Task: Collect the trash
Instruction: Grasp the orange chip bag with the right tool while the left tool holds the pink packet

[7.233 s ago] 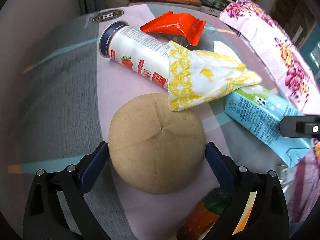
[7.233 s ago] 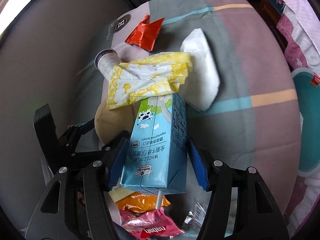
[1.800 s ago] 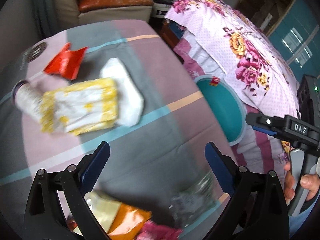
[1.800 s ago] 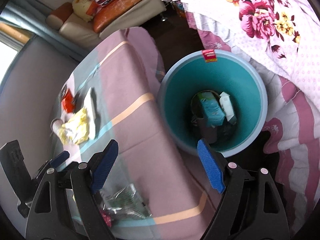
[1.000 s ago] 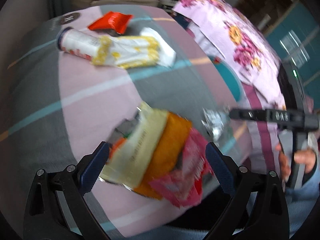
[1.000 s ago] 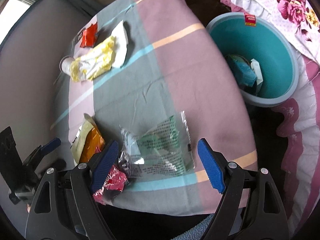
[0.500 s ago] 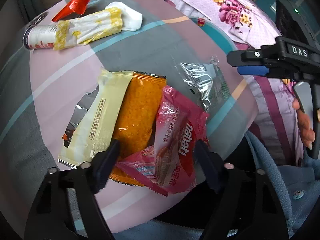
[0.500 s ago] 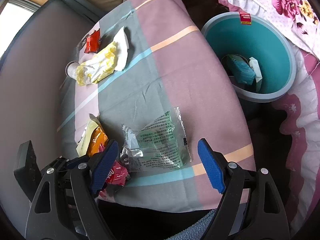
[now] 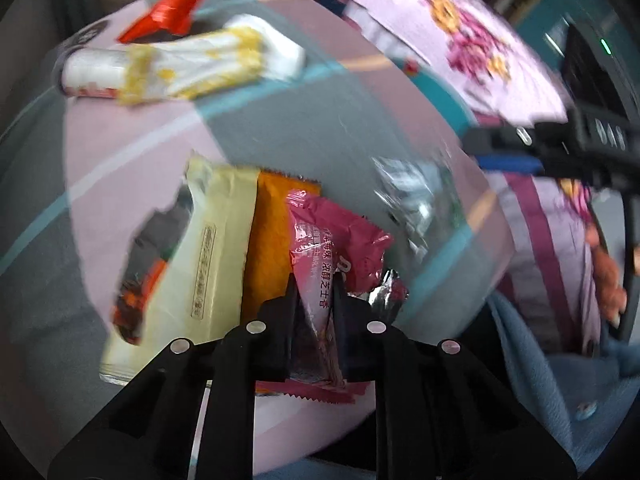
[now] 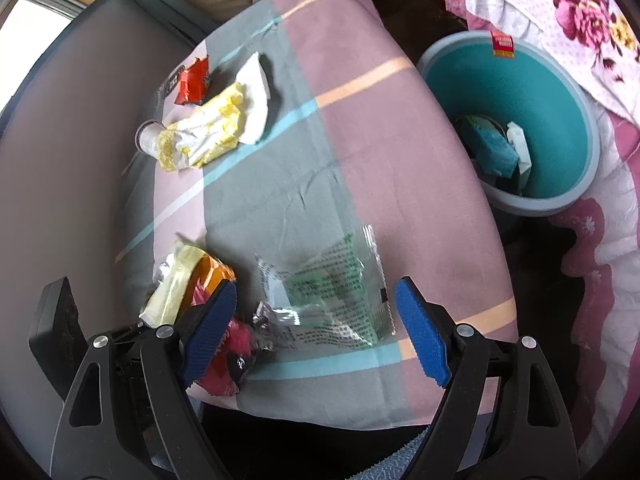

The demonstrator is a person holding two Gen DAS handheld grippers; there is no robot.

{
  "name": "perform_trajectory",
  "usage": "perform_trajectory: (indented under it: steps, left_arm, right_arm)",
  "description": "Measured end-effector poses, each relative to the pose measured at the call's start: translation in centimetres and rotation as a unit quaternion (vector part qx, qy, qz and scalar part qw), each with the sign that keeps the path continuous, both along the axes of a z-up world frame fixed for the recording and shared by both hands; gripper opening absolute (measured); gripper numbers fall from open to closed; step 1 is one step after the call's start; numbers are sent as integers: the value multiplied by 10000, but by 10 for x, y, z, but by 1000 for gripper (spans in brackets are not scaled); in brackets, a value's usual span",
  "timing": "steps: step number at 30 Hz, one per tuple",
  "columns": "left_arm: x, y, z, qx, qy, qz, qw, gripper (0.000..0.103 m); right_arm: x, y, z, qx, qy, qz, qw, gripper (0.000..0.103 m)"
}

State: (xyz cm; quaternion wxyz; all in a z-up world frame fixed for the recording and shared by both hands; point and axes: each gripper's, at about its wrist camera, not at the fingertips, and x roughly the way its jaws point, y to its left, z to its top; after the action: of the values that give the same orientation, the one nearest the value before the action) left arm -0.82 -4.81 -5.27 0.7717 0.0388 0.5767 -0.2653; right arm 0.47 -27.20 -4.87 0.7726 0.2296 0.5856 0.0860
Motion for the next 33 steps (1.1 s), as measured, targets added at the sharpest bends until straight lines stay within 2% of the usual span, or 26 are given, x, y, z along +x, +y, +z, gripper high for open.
perform_trajectory:
  steps: [7, 11, 19, 24, 28, 30, 33]
  left_arm:
    - [22, 52, 41, -722, -275, 737, 9943, 16]
    - [35, 82, 51, -614, -540, 1263, 9886, 16]
    - [48, 126, 27, -576, -345, 1790, 9815, 16]
    - [45, 139, 10, -572, -200, 1898, 9799, 16]
    - [46, 143, -3, -595, -67, 1957, 9788, 16]
    - [47, 144, -6, -612, -30, 1975, 9784, 17]
    - [47, 145, -7, -591, -21, 1978, 9785, 17]
  right_arm:
    - [10, 24, 12, 52, -64, 283, 9996, 78]
    - [18, 53, 12, 10, 5, 632, 9980, 78]
    - [31, 123, -11, 88, 311, 1425, 9893, 78]
    - [40, 142, -30, 82, 404, 1443, 9887, 78]
    - [46, 148, -34, 124, 287, 1411, 9895, 77]
    - [50, 152, -37, 236, 230, 1450, 9889, 69]
    - [53, 159, -37, 338, 157, 1535, 9875, 44]
